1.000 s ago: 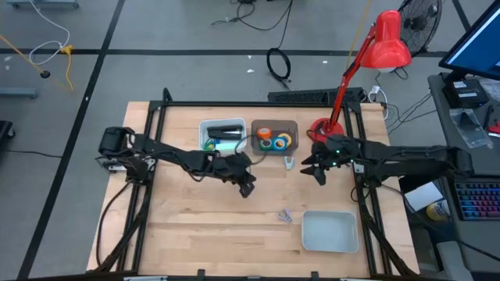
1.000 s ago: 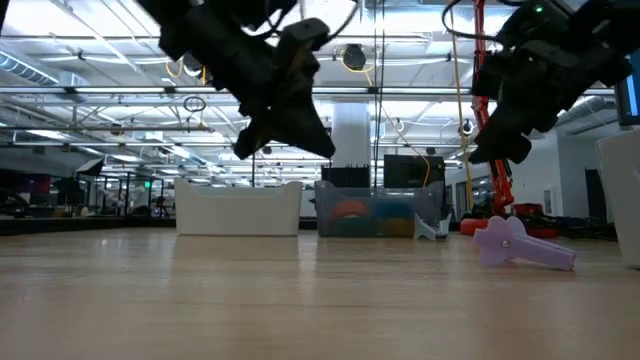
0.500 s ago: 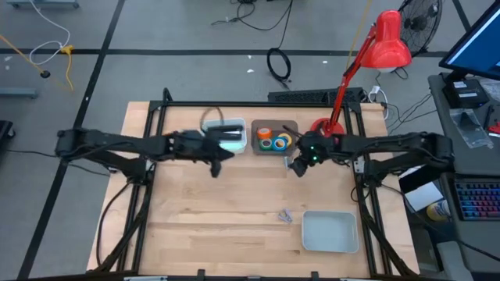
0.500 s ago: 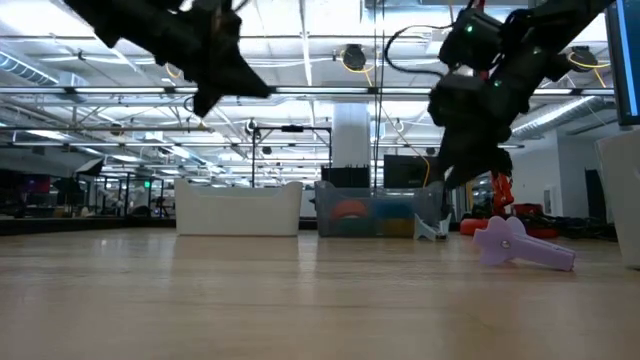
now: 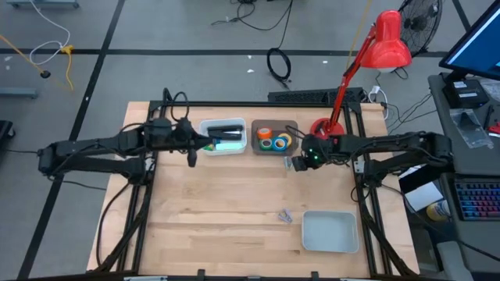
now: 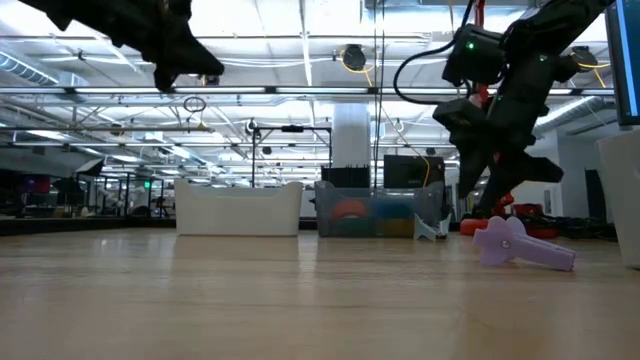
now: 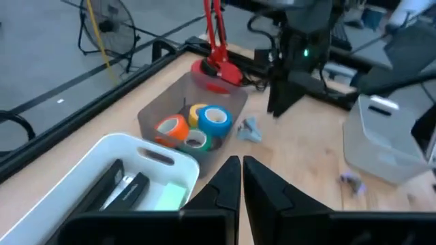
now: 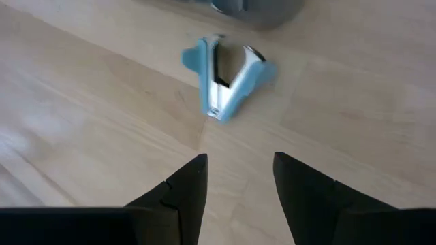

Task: Pick and place Stapler, Stapler remover, tape
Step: Put the light blue staple remover into the gray bin

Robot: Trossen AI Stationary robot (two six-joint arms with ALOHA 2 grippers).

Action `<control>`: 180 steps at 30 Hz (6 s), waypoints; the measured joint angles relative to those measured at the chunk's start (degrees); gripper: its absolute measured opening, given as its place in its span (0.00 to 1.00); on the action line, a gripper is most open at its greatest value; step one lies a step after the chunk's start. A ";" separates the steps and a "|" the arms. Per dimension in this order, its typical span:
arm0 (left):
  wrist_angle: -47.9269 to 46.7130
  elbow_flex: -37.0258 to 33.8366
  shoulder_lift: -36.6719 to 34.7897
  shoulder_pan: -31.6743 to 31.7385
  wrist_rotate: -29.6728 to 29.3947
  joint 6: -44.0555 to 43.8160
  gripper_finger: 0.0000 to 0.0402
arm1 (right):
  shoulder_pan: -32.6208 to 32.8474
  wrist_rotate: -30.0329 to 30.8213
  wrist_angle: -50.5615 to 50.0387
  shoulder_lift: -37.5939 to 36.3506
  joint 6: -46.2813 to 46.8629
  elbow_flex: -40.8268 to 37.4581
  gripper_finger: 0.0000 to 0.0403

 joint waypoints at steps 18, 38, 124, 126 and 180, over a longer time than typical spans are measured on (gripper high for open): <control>-7.05 -0.04 -3.19 6.57 7.00 4.12 0.05 | 2.51 7.48 4.89 0.03 5.08 -0.03 0.41; -6.87 -0.04 -3.17 9.20 8.36 5.40 0.05 | 3.08 12.05 8.88 4.86 8.76 -0.09 0.41; -6.55 0.00 -3.06 9.11 8.46 5.21 0.05 | 3.13 4.59 16.00 -0.09 5.59 -6.19 0.00; -6.39 0.00 -3.06 9.02 8.46 4.82 0.05 | 3.13 4.61 14.20 -1.32 5.48 -6.19 0.00; -5.15 0.00 -3.06 7.17 7.73 -6.24 0.05 | 0.93 -4.66 13.67 -0.17 -56.26 -6.04 0.50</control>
